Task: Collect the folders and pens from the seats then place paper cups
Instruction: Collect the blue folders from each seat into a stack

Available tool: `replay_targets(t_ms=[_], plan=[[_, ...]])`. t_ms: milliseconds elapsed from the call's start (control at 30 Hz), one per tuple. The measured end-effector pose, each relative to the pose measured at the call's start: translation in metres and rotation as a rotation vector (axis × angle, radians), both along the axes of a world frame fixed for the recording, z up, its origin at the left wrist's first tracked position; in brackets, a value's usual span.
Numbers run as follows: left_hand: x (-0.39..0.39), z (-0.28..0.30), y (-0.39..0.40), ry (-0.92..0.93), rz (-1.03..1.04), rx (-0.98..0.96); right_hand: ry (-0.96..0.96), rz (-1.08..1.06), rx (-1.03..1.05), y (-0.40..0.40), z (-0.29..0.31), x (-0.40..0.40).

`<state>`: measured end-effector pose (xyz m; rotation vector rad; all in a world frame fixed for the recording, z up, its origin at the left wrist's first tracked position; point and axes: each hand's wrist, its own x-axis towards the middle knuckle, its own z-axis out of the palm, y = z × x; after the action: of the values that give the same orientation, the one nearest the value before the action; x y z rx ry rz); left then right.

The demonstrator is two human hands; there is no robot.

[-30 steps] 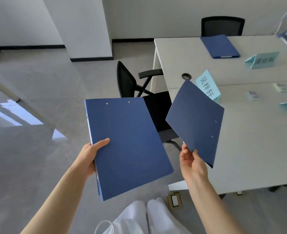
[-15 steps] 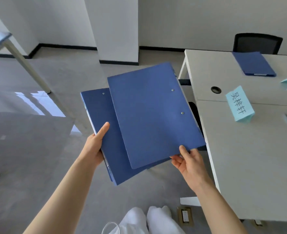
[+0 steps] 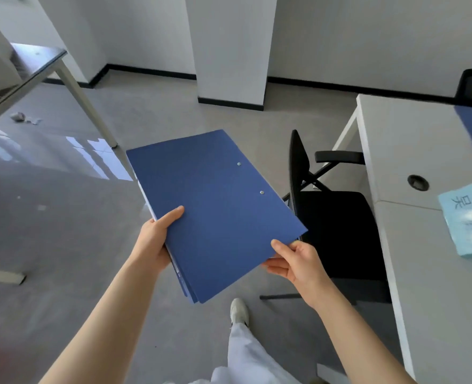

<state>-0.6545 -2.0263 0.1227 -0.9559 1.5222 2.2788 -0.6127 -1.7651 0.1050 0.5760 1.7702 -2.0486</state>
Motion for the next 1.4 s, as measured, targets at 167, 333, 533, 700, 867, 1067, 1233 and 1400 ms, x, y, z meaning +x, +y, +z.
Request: replay_targets(t_ms=[167, 333, 533, 700, 867, 1067, 1233, 1400], plan=[[-0.069, 0.009, -0.013, -0.003, 0.038, -0.016, -0.103, 0.062, 0.144, 0.009, 0.0, -0.088], [-0.135, 0.019, -0.024, 0.012, 0.039, -0.033, -0.07, 0.063, 0.391, 0.02, 0.004, -0.181], [-0.213, 0.016, -0.04, 0.01, 0.022, -0.018, -0.115, 0.28, 0.7, 0.006, 0.004, -0.281], [-0.294, 0.011, -0.064, -0.01, -0.072, -0.021, -0.233, 0.431, 0.592, -0.028, 0.004, -0.365], [-0.39, 0.012, -0.085, -0.023, -0.239, -0.04, -0.263, 0.212, 0.148, -0.063, 0.024, -0.442], [-0.511, 0.012, -0.092, -0.051, -0.37, -0.095, -0.093, -0.006, -0.022, -0.076, 0.019, -0.516], [-0.608, 0.005, -0.071, -0.065, -0.482, -0.108, -0.071, -0.117, 0.128, -0.067, 0.007, -0.584], [-0.695, -0.008, -0.036, -0.054, -0.599, -0.081, -0.083, -0.211, 0.172, -0.034, -0.009, -0.647]])
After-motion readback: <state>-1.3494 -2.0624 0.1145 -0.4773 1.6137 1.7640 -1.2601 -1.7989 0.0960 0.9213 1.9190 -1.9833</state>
